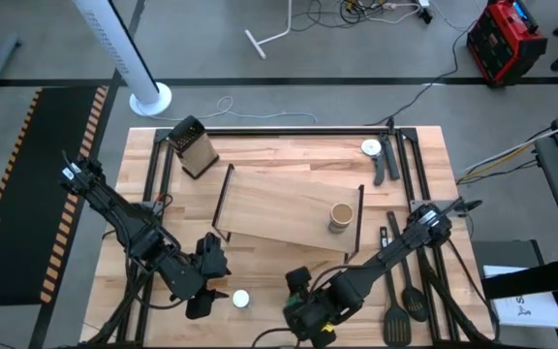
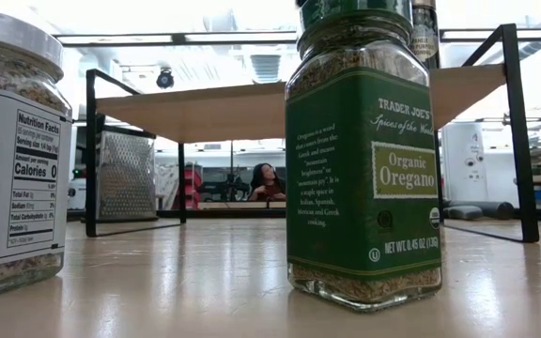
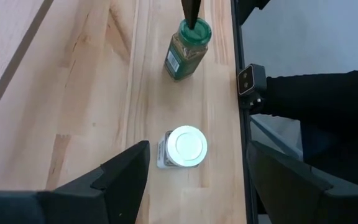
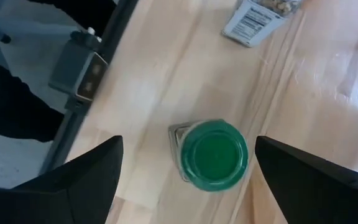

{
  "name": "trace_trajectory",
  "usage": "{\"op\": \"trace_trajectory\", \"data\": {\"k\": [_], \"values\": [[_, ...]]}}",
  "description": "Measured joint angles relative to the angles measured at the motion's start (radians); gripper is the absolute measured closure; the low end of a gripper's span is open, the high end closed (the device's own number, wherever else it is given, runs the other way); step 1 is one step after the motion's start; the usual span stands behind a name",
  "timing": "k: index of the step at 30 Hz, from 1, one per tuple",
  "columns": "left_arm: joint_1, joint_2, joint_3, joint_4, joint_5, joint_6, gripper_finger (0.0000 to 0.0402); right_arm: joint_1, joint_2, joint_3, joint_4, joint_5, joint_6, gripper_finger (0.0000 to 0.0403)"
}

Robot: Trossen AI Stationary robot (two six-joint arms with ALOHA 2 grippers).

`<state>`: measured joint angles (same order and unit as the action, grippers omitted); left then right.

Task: Shelf spices
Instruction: Put the green seasoning bottle on the shelf

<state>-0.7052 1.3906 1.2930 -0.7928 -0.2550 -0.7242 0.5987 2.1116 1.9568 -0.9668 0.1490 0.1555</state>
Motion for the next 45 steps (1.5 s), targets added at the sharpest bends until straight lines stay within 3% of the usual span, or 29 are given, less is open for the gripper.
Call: {"op": "trace_trajectory", "data": {"k": [30, 35, 45], "values": [[0.003, 0.001, 0.0, 0.0, 0.001, 0.003, 0.0144, -0.047, 0.086, -0.008, 0.013, -0.047, -0.033, 0.0063], [0.003, 0.001, 0.0, 0.0, 0.001, 0.001, 0.0144, -0.047, 0.086, -0.027, 0.007, -0.049, -0.036, 0.0103], [0.003, 0.001, 0.0, 0.0, 0.002, 0.005, 0.0144, -0.056, 0.085, -0.038, 0.008, -0.079, -0.036, 0.0226]]}}
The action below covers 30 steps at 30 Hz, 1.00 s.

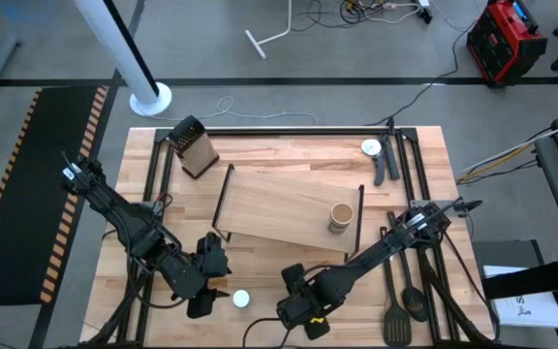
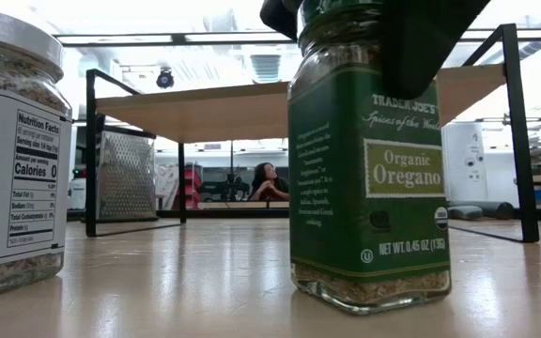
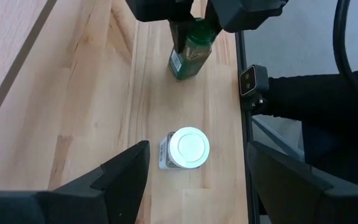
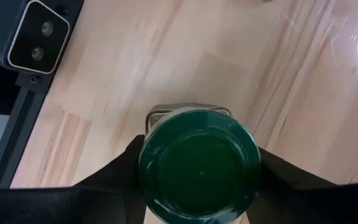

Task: Shelf spices
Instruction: Put the green seasoning bottle on the shelf

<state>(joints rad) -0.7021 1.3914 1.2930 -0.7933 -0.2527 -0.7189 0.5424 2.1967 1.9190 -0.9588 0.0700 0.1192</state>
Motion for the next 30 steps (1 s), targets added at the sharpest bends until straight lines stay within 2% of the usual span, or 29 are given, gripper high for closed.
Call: {"op": "trace_trajectory", "data": {"k": [10, 19, 25, 30], "values": [[0.0, 0.0, 0.0, 0.0, 0.0, 0.0, 0.0144, -0.001, -0.001, 0.019, -0.048, -0.001, 0.032, 0.0226], [0.0, 0.0, 0.0, 0.0, 0.0, 0.0, 0.0144, 0.0, -0.001, 0.247, -0.241, 0.01, 0.043, 0.0226], [0.0, 0.0, 0.0, 0.001, -0.001, 0.0, 0.0144, -0.015, -0.006, 0.44, -0.44, 0.141, 0.013, 0.0226], [0.0, 0.0, 0.0, 0.008, -0.002, 0.0, 0.0144, -0.07, -0.074, 0.421, -0.482, 0.166, 0.026, 0.0226]]}}
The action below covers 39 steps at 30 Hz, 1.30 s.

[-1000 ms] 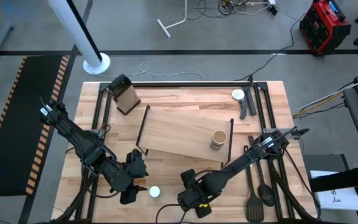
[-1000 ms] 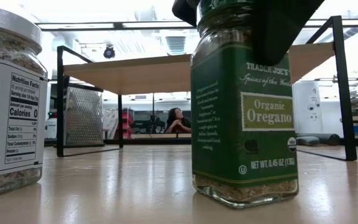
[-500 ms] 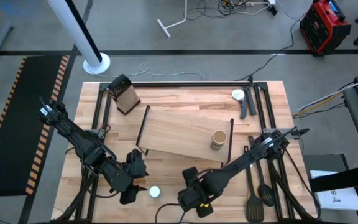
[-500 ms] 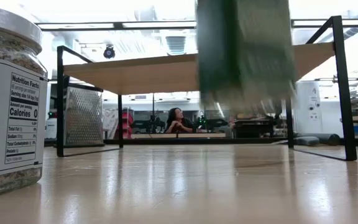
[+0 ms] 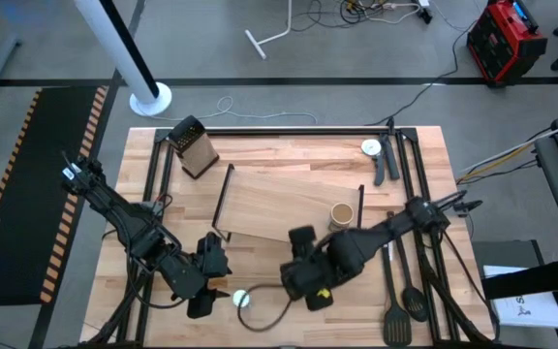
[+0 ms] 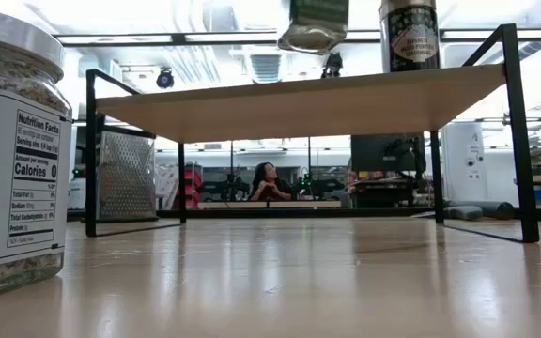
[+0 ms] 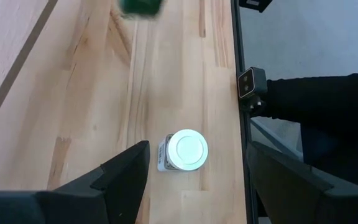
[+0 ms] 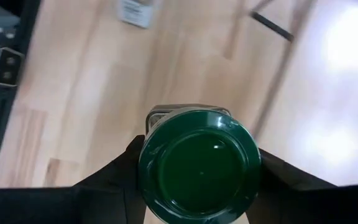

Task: Shelf spices
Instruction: Put the green seasoning bottle on the shelf

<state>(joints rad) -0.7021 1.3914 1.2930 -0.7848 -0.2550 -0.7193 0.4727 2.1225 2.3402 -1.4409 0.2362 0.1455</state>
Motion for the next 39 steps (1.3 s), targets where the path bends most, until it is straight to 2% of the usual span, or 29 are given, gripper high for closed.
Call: {"op": "trace_trajectory", "data": {"k": [12, 19, 29, 32, 39], "values": [[0.0, 0.0, -0.023, 0.007, -0.026, -0.007, 0.0144, -0.134, -0.053, 0.002, -0.055, 0.021, 0.045, 0.0226], [-0.002, 0.0, -0.086, 0.049, -0.025, -0.023, 0.0144, -0.208, -0.072, 0.002, -0.13, 0.033, 0.112, 0.0226], [-0.008, 0.0, -0.132, 0.104, -0.024, -0.05, 0.0144, -0.319, -0.094, 0.002, -0.13, 0.017, 0.099, 0.0226], [-0.018, 0.0, -0.132, 0.112, -0.024, -0.056, 0.0144, -0.345, -0.094, -0.005, -0.13, -0.025, 0.077, 0.0226], [-0.057, 0.0, -0.133, 0.112, -0.027, -0.102, 0.0144, -0.364, -0.108, -0.078, -0.13, -0.057, 0.066, 0.0226]]}}
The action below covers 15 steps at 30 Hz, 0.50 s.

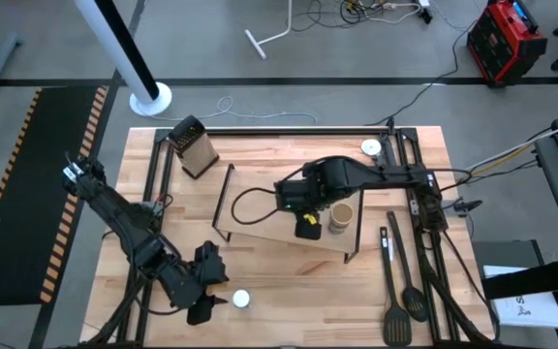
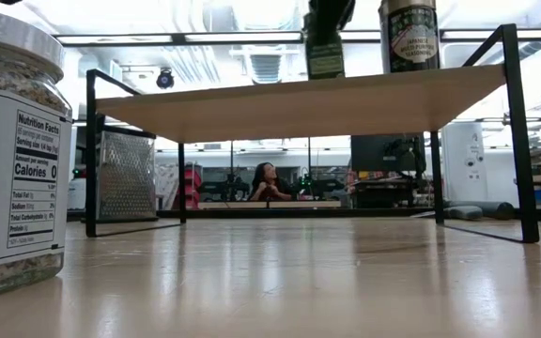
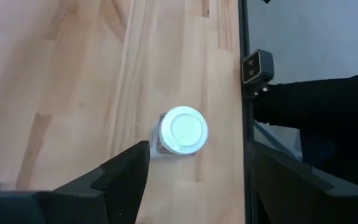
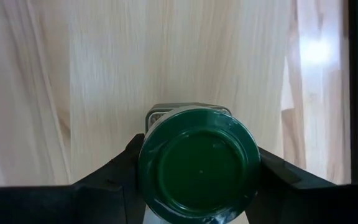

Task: Shelf spices
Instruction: Put the green seasoning bottle on the shelf

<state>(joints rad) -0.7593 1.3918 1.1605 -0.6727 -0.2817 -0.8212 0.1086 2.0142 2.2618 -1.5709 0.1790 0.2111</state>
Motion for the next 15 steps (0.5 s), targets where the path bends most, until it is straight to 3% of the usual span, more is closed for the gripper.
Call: {"op": "trace_trajectory", "data": {"k": [6, 15], "values": [[-0.05, 0.0, -0.005, 0.0, -0.078, -0.037, 0.0144, 0.002, -0.076, -0.131, 0.007, 0.003, 0.018, 0.022], [-0.053, 0.0, -0.004, 0.0, -0.103, -0.028, 0.0144, 0.002, -0.207, -0.294, 0.152, 0.0, 0.061, 0.0203]]}}
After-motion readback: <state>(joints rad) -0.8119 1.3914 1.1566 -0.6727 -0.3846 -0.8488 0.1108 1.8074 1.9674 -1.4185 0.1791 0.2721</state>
